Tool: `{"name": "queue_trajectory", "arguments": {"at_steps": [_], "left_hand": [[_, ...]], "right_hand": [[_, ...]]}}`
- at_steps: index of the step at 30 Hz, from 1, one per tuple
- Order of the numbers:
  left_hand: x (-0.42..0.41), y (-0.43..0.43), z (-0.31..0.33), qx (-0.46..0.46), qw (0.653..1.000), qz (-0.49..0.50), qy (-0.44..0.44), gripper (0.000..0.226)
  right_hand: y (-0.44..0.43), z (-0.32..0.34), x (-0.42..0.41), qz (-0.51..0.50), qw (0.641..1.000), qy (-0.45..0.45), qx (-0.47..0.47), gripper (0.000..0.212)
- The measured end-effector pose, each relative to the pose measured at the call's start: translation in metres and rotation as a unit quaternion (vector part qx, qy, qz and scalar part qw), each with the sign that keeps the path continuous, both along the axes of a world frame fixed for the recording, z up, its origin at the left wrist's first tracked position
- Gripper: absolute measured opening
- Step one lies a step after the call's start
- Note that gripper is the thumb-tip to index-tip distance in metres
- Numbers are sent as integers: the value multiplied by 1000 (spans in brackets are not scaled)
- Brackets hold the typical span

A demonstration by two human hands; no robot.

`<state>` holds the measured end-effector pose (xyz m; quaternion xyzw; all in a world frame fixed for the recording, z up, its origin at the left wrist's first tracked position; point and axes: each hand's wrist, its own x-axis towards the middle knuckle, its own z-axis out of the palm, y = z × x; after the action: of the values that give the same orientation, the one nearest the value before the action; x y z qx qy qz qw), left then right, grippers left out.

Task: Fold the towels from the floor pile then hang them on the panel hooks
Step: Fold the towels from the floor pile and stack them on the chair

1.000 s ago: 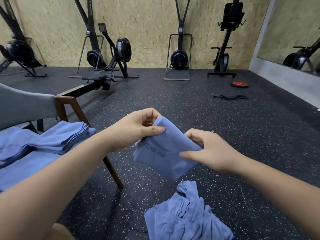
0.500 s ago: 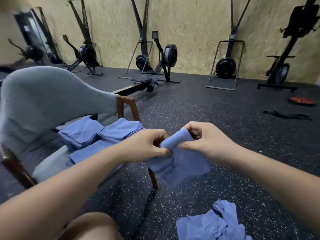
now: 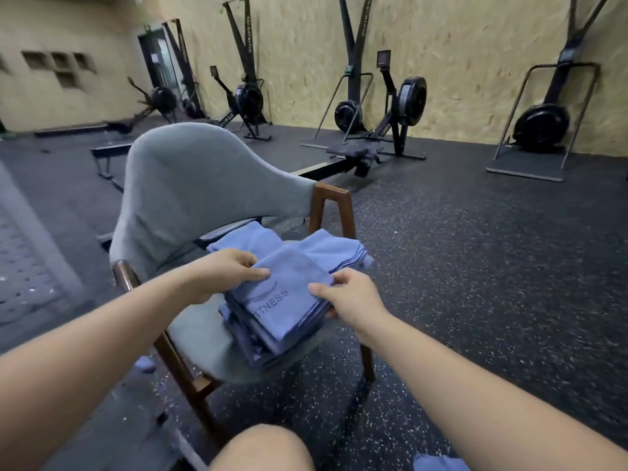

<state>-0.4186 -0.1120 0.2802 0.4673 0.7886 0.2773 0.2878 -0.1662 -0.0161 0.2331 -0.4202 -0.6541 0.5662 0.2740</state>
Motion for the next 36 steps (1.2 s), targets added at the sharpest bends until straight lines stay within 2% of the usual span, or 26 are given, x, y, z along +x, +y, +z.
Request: {"name": "queue_trajectory", "arguments": {"at_steps": [2,5,12,14,18,22,28,36], "left_hand": [[-5,4,-4,-9,999,26,39,37],[-4,10,-14,-13,992,56,112,37],[5,15,-21,33,960,66,269,40],[18,19,-14,78,947,50,306,30],[82,36,0,159,946,-42,279,15],[166,66,-15,179,939,-167,242,12],[288,104,-79,106,904,-339,238,9],[395,94,-227,-11,898,-407,168,9]], "right_hand": [[-4,-3,-16,-33,996,-40,79,36],[-8,-7,-27,-43,982,-98,153,44],[-15,-12,-16,-44,983,-90,156,53],[-17,-12,0,-36,983,-82,159,49],[-8,-15,57,-25,973,-122,194,32],[10,-25,133,38,971,-180,155,12],[20,-75,252,28,956,-272,102,11],[-14,-210,358,-40,937,-348,0,7]]}}
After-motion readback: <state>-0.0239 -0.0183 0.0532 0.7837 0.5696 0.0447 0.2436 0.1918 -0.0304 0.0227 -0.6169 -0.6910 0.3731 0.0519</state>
